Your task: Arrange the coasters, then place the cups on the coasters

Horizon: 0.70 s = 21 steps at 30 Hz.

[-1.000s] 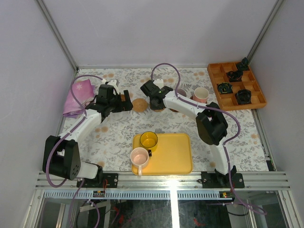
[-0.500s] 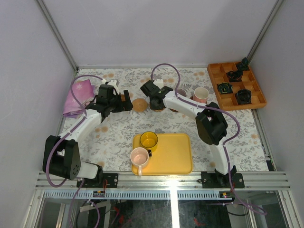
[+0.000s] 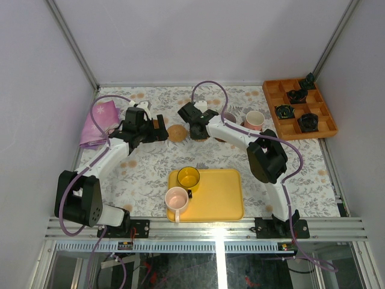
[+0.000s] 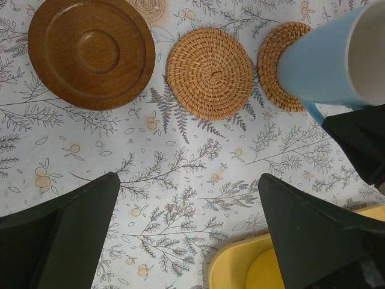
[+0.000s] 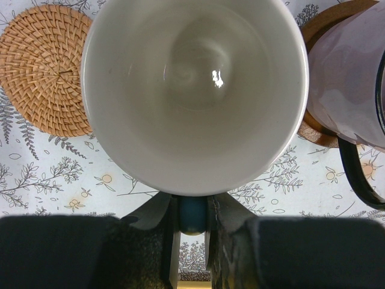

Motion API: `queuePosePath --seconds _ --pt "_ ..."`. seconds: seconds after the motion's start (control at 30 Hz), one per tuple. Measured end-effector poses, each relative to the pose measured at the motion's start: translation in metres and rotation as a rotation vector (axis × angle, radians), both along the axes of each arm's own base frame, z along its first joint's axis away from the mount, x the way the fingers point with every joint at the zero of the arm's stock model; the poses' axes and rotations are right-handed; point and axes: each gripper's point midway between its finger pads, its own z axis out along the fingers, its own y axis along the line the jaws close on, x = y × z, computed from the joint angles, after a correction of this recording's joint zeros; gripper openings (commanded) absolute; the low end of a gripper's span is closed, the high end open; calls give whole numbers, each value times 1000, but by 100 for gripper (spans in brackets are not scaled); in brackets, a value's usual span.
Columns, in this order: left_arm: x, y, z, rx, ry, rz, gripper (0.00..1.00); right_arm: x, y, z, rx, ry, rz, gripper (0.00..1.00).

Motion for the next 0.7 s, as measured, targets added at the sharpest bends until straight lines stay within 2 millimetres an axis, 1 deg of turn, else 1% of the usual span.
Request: queuePosePath --seconds 0.07,0.17,0.3,0.4,0.7 --pt "0 0 0 0 0 0 100 0 0 0 -1 0 0 29" --pt "0 0 0 0 0 0 100 1 1 0 4 -2 -4 47" --pt "0 0 0 0 0 0 100 2 2 1 11 -6 -9 61" --pt "0 0 0 0 0 0 100 1 2 1 12 -5 -9 65" --pt "0 0 0 0 -1 0 100 -1 5 -2 29 9 1 67"
